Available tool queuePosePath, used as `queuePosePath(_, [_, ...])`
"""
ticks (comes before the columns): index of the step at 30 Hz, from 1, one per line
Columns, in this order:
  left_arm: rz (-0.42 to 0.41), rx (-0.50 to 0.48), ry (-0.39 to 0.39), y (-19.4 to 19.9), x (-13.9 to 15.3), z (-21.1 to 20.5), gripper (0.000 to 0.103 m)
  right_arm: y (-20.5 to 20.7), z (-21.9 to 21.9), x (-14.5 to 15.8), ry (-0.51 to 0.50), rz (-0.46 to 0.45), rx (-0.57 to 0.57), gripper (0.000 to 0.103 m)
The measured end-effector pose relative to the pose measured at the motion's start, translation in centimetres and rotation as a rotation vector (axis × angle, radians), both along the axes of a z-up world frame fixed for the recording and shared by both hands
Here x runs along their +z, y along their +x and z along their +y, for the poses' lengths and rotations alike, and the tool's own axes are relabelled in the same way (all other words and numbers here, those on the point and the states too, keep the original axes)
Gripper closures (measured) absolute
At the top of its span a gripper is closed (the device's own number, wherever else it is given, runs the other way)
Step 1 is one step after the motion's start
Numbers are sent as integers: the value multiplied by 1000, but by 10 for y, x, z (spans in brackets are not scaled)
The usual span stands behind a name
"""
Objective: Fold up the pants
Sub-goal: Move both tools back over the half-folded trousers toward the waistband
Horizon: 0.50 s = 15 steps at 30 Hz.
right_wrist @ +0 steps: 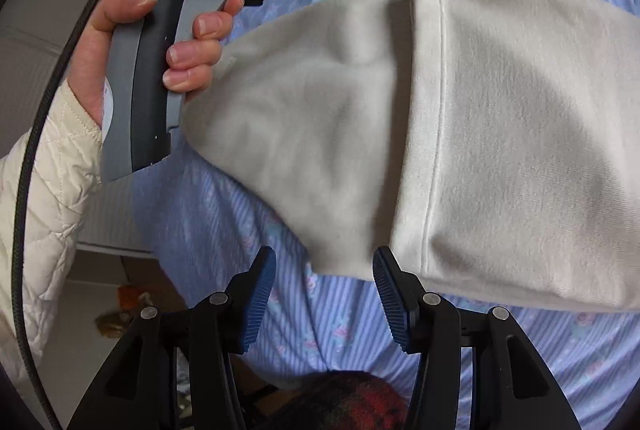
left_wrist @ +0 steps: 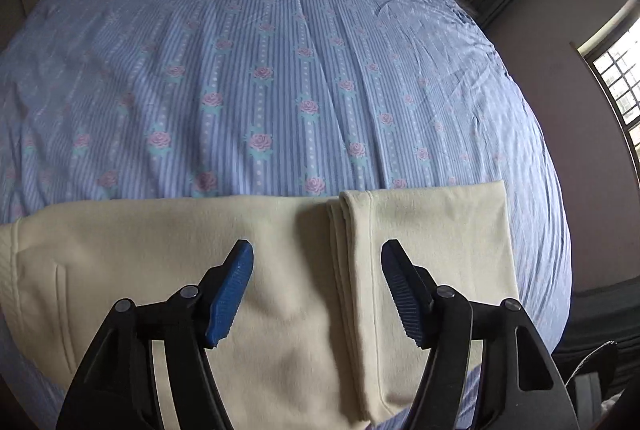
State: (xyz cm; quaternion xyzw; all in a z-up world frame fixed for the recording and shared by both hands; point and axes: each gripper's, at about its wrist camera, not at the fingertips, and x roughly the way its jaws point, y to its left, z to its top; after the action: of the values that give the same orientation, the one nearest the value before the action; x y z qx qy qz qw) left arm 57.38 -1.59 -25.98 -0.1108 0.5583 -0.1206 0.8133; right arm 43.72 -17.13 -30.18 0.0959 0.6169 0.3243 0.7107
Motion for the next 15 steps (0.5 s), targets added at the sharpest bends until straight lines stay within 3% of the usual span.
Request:
queuePosePath(4, [17,59,-94,-57,13,5,37,-13,-31,36,-94,-148,-13,44])
queuePosePath(9, [73,205,-183,-131,11,-5,39,-16,-70,53,-185,-211,9,44])
queuePosePath(13, [53,343,-202,-197,28,-16,39,-28,-91,77,-231,-289,33,44])
queuePosePath(15, [32,393,-200,-228,40,-21,38,-32,-98,94,-222,-318,41,39])
